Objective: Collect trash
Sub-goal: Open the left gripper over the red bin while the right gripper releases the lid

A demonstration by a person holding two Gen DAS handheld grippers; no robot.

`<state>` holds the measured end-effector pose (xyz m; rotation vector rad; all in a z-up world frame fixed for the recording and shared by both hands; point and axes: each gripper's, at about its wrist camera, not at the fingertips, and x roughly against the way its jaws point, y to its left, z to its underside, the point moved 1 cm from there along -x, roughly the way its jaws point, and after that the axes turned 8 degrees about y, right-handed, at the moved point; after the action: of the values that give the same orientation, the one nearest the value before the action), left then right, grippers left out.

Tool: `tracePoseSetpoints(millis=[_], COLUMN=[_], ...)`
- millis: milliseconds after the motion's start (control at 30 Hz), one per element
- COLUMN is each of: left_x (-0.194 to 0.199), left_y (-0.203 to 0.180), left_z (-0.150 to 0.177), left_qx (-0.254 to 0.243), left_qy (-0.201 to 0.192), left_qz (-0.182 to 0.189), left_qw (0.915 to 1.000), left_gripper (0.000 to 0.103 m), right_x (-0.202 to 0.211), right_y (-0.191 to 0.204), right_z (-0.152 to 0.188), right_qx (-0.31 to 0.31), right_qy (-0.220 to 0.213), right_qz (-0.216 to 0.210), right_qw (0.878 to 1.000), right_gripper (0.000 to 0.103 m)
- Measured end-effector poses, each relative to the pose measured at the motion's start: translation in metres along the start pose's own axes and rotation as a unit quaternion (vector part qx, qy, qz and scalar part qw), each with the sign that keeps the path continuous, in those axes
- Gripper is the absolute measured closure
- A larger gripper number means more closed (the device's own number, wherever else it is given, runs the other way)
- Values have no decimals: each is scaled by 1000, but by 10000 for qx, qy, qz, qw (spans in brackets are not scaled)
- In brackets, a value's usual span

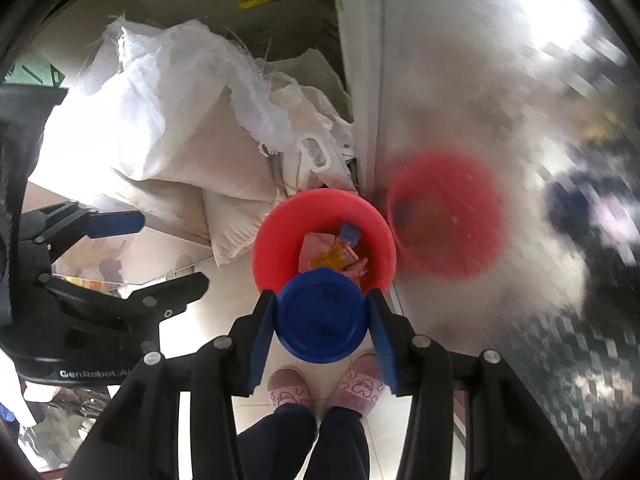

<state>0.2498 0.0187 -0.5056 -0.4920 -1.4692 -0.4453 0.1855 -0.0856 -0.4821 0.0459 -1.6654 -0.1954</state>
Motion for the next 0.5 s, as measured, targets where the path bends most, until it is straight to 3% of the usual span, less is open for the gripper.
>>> tracePoseSetpoints(millis=[500], left_x=[2], left_y=[28], left_z=[20], left_qx=[551], left_qy=[18], left_qz=[-169], left_qw=[9983], left_gripper=[18], right_x=[-8], right_y=[28], right_z=[-8], right_qx=[417], right_qy=[257], right_qz=[-64], right_qw=[9988], right_gripper=[58])
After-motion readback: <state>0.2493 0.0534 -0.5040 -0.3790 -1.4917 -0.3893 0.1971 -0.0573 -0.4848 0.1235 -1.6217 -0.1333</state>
